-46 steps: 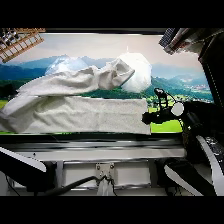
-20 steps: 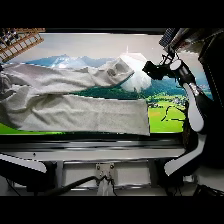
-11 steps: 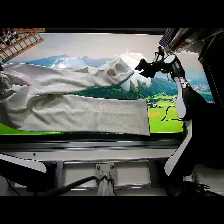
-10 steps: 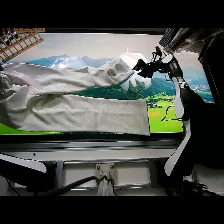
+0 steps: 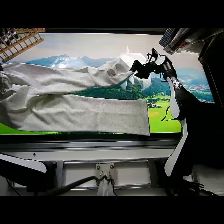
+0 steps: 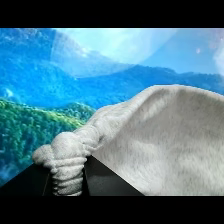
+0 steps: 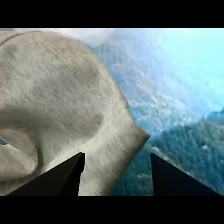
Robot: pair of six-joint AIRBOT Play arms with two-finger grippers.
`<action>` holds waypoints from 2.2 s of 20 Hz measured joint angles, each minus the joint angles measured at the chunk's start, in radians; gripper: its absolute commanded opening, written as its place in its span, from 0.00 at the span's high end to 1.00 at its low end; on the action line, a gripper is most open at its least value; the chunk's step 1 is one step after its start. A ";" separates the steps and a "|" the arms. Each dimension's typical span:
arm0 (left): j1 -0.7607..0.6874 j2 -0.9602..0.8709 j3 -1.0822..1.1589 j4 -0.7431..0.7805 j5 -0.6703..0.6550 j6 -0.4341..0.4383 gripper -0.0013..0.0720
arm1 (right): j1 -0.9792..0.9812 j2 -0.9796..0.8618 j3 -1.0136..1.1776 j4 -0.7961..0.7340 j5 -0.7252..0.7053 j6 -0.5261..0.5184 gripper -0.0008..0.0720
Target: Fold the clothes and pants, and hang the long-sleeved shirts on hangers.
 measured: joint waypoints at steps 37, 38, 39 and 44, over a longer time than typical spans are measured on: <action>-0.001 -0.004 0.000 -0.158 0.286 0.000 0.94 | 0.032 0.204 0.007 -0.643 0.432 0.001 0.93; -0.001 -0.004 0.000 -0.168 0.303 0.000 0.94 | 0.034 0.225 0.007 -0.658 0.454 -0.016 0.93; 0.000 -0.004 0.000 -0.176 0.315 0.000 0.94 | 0.035 0.246 0.007 -0.669 0.473 -0.031 0.93; -0.001 0.003 0.000 -0.198 0.334 0.000 0.94 | 0.037 0.365 0.007 -0.696 0.610 -0.091 0.93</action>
